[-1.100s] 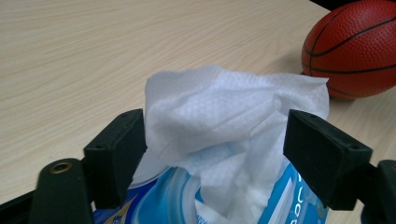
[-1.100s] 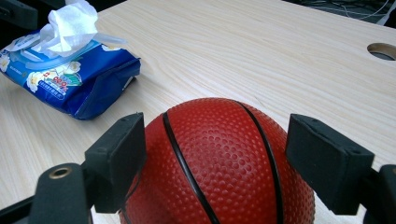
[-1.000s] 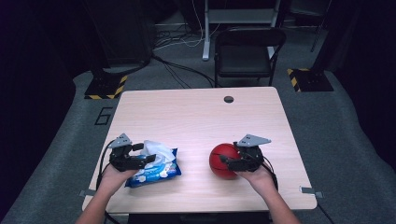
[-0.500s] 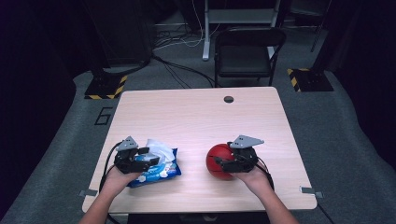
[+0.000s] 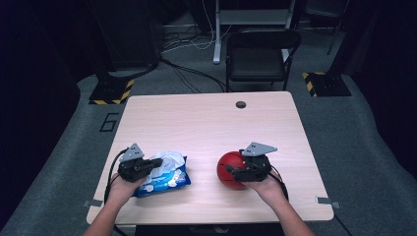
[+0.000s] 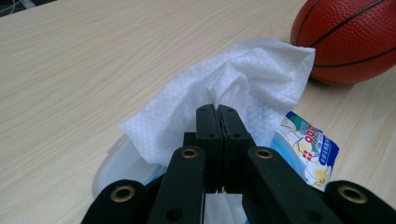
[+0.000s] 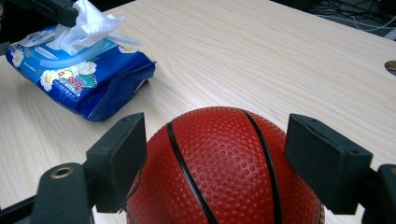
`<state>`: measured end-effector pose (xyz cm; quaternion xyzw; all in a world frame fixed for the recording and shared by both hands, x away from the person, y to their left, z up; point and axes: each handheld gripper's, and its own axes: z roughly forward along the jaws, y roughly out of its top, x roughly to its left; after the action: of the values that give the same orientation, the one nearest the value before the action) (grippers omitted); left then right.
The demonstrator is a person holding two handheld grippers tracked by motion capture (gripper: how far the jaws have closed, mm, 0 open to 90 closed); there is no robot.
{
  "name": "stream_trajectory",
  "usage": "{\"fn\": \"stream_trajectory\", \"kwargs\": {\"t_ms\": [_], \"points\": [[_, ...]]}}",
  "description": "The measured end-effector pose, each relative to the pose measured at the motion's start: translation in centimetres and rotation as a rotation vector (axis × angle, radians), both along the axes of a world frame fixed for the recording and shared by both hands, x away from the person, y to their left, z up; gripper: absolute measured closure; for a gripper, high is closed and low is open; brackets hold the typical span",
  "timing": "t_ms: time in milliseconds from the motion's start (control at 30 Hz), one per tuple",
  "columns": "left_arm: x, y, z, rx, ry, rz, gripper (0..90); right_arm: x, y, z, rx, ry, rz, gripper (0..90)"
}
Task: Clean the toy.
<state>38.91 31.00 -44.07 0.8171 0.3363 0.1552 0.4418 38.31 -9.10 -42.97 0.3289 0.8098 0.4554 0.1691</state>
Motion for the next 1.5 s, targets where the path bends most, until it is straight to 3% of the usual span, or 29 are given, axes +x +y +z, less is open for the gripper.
{"fn": "stream_trajectory", "kwargs": {"t_ms": [233, 500, 1033, 1500], "points": [[0.0, -0.2, 0.4, 0.01, -0.014, -0.004, 89.8, 0.0, -0.3, -0.1, 0.002, -0.003, -0.015, 20.4], [-0.4, -0.1, 0.9, -0.021, -0.016, -0.009, 90.0, -0.1, -0.6, -0.2, 0.002, -0.002, -0.027, 20.4], [-0.9, 0.1, 2.5, -0.042, -0.029, -0.023, 90.0, 0.0, -0.3, -0.2, 0.001, -0.004, -0.029, 20.4], [-1.0, 0.2, 4.1, -0.025, -0.047, -0.021, 90.0, 0.1, -0.6, -0.2, 0.001, -0.001, -0.037, 20.5]]}}
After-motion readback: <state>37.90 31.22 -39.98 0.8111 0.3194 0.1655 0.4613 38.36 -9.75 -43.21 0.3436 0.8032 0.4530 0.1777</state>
